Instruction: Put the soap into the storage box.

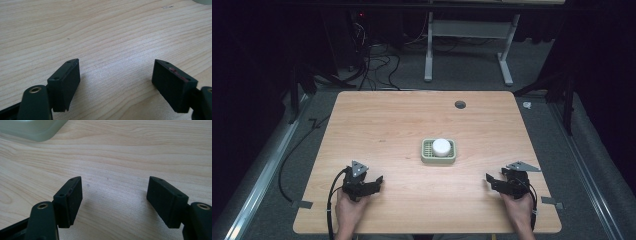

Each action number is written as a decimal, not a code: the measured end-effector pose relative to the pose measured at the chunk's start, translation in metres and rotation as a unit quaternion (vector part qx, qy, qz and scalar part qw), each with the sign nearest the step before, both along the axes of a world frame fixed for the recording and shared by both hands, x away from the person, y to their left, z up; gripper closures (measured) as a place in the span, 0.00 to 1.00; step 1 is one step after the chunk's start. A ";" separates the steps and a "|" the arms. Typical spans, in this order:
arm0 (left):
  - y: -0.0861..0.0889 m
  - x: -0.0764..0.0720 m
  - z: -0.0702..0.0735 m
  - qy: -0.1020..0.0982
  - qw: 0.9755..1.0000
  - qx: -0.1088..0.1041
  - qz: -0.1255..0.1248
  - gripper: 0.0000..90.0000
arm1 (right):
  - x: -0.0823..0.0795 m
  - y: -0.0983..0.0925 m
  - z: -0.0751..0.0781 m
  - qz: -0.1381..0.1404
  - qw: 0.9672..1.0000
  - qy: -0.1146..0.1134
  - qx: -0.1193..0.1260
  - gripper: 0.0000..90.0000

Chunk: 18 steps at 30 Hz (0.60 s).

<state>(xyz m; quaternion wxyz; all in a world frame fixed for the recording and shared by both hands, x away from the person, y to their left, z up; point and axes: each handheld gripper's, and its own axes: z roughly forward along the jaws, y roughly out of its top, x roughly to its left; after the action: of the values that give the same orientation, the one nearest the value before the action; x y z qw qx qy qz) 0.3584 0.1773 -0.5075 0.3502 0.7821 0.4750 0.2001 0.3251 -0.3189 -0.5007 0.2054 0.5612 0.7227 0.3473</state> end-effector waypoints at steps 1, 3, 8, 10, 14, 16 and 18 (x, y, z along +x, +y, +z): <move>0.000 0.000 0.000 0.000 1.000 0.000 0.000 0.26 | 0.000 0.001 0.000 0.000 1.000 -0.002 -0.005 0.33; 0.000 0.000 0.000 0.000 1.000 0.000 0.000 0.26 | 0.000 0.004 0.000 -0.001 1.000 -0.003 -0.018 0.33; 0.000 0.000 0.000 0.000 1.000 -0.001 -0.001 0.26 | 0.000 0.011 -0.001 0.002 0.999 -0.005 -0.054 0.32; 0.000 0.000 0.000 0.000 1.000 0.000 -0.001 0.26 | 0.000 0.011 -0.001 0.002 0.999 -0.005 -0.053 0.32; 0.000 0.000 0.000 0.000 1.000 0.000 -0.001 0.26 | 0.000 0.011 -0.001 0.002 0.999 -0.005 -0.053 0.32; 0.000 0.000 0.000 0.000 1.000 0.000 -0.001 0.26 | 0.000 0.011 -0.001 0.002 0.999 -0.005 -0.053 0.32; 0.000 0.000 0.000 0.000 1.000 0.000 -0.001 0.26 | 0.000 0.011 -0.001 0.002 0.999 -0.005 -0.053 0.32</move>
<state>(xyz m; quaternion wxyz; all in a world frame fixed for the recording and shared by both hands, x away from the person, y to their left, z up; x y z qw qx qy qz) 0.3580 0.1772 -0.5075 0.3506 0.7823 0.4745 0.1996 0.3251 -0.3081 -0.5016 0.2373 0.5467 0.7400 0.3116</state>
